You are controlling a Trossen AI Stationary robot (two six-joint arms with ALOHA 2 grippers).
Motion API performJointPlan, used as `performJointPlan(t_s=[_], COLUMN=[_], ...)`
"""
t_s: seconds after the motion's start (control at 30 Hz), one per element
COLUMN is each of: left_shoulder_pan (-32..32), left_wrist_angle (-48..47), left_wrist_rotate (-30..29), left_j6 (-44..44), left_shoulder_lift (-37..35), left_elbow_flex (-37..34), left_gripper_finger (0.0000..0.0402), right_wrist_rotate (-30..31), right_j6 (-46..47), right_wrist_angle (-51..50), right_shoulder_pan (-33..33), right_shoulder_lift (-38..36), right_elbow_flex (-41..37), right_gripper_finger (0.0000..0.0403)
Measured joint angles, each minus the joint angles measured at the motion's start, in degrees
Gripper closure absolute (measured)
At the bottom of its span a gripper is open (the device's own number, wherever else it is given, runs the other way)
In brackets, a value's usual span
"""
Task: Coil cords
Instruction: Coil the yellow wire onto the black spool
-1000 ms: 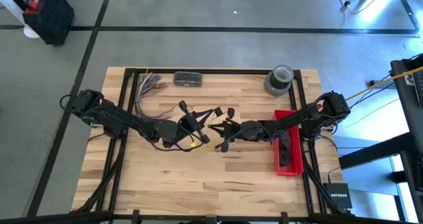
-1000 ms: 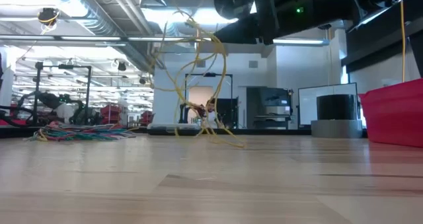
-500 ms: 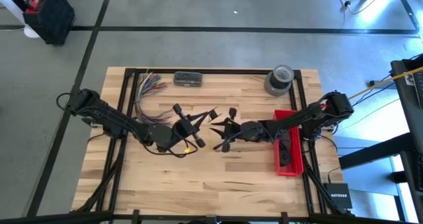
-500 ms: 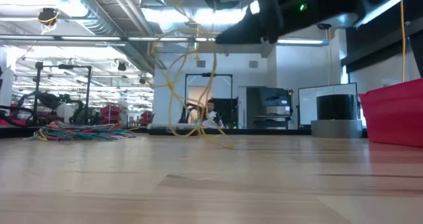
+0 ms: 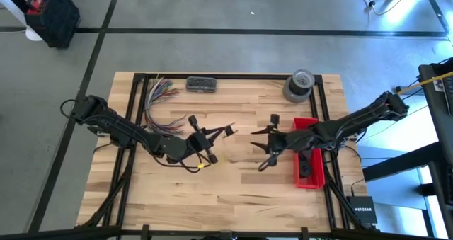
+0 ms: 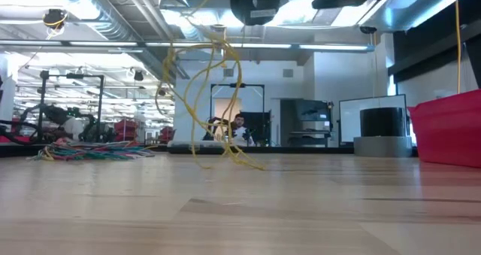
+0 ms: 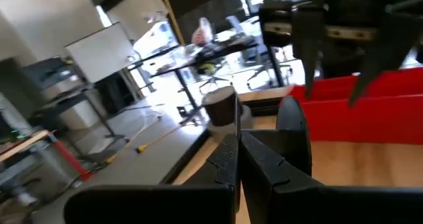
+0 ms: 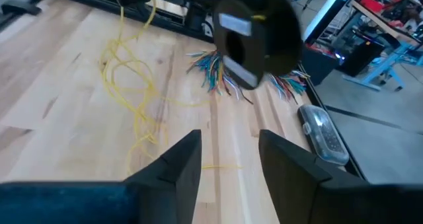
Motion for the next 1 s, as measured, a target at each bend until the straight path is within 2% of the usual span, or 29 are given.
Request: performJointPlan(t_s=[0.2, 0.37, 0.53, 0.73, 1.0], left_shoulder_pan=[0.2, 1.61, 2.15, 2.46, 2.17], left_wrist_angle=[-2.58, -5.65, -8.93, -8.82, -8.52], left_wrist_rotate=[7.92, 13.56, 14.72, 15.59, 16.92], left_j6=[0.41, -2.88, -5.65, -4.87, -4.26], left_shoulder_lift=[0.09, 0.33, 0.59, 0.59, 0.59], left_elbow_flex=[-0.16, -0.16, -0.18, -0.18, -0.21], left_gripper_finger=[0.0401, 0.0401, 0.0401, 0.0401, 0.0402], right_wrist_rotate=[-0.02, -5.91, -7.03, -7.17, -16.25], right_j6=[-1.0, -1.99, -4.71, -7.73, -4.48], right_wrist_angle=[0.71, 6.78, 11.55, 16.03, 18.82], right_shoulder_pan=[-0.9, -2.8, -2.86, -3.91, -6.18], right_shoulder_lift=[-0.59, 3.22, 6.86, 9.07, 9.91], right_elbow_flex=[-1.21, -1.22, -1.21, -1.21, -1.14], right_gripper_finger=[0.0249, 0.0249, 0.0249, 0.0249, 0.0249])
